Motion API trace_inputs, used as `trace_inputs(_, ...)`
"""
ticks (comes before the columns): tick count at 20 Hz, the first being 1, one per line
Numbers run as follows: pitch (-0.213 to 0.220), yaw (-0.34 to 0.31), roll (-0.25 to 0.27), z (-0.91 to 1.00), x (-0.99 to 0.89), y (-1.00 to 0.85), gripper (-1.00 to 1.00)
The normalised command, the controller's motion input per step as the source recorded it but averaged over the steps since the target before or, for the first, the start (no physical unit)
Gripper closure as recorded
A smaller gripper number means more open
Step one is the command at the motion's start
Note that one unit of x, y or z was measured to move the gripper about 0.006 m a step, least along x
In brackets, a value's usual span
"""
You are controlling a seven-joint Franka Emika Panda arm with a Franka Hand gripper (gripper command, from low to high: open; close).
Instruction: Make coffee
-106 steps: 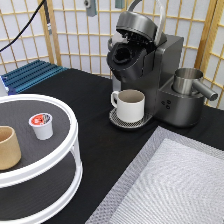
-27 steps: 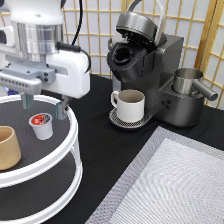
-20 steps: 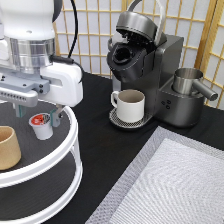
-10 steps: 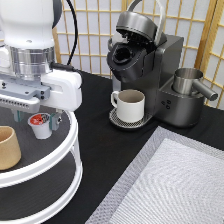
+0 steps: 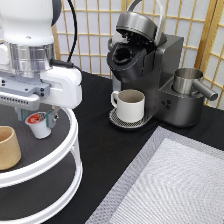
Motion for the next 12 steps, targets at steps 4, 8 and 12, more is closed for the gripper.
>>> trace_inputs(4, -0.039, 0.0, 0.113, 0.13, 0.01, -0.13, 1.0)
trace_inputs(8, -0.027, 0.002, 0.181, 0.61, 0.17, -0.03, 1.0)
trace_inputs(12, -0.001, 0.002, 0.255, 0.66, 0.2, 0.0, 1.0)
